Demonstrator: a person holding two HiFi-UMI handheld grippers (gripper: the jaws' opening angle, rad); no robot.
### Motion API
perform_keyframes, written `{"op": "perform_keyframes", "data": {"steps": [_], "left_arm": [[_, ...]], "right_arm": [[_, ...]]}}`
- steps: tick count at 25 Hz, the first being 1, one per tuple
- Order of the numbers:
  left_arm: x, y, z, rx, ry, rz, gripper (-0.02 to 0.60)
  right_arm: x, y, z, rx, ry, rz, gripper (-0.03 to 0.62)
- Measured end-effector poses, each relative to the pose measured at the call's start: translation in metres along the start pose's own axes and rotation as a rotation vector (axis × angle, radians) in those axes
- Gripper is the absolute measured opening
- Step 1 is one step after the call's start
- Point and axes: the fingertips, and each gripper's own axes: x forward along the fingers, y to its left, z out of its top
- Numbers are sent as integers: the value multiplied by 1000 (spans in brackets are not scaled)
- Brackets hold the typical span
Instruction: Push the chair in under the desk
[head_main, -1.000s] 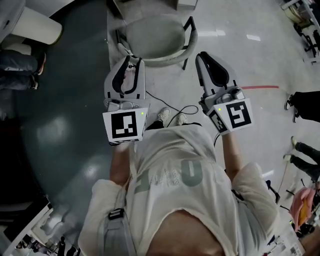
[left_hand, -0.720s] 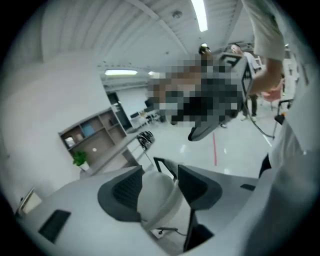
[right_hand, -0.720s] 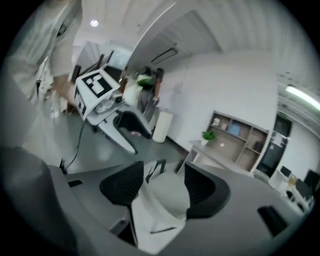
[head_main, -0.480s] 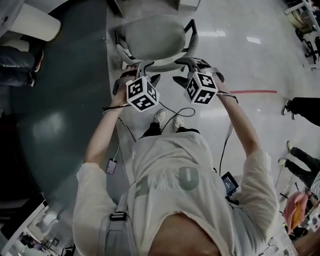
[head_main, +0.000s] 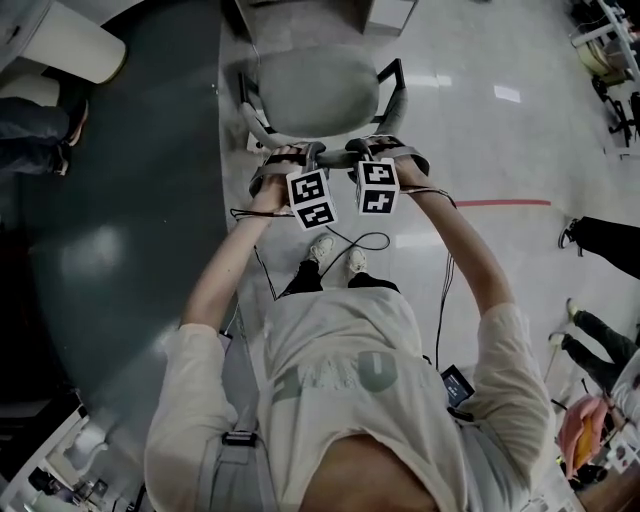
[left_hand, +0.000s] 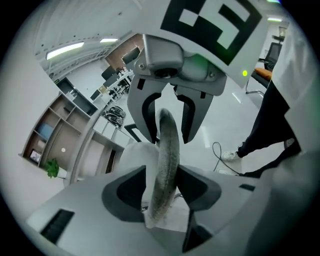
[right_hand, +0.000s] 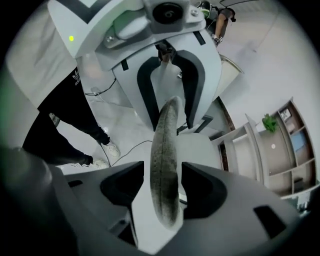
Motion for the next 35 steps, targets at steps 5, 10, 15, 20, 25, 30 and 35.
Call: {"op": "perform_keyframes", "data": {"steps": [5,10,15,20,25,30,35], "left_arm": [[8,-8,-1,53,1,-54,137],[11,-13,-5,117,-14,-80,123],[18,-9,-10,137,-23,-91,120],[15,-2,-15,46,-52,-123,118],[29,33,-13,36,-16,-118,118],[50,87,-15,11,23,-101,121],[78,153,4,-22,50,-105,126]], "right_arm": [[19,-2,-3,13,49,22,145],[28,-2,-2,71,81,76,110],[33,-5,0,77,99,82,107],[30,-10,4,86,90,56,107],[33,-45,-3,96,80,58,106],[43,-99,-10,92,51,62,104],[44,-166,-37,77,15,73,103]]}}
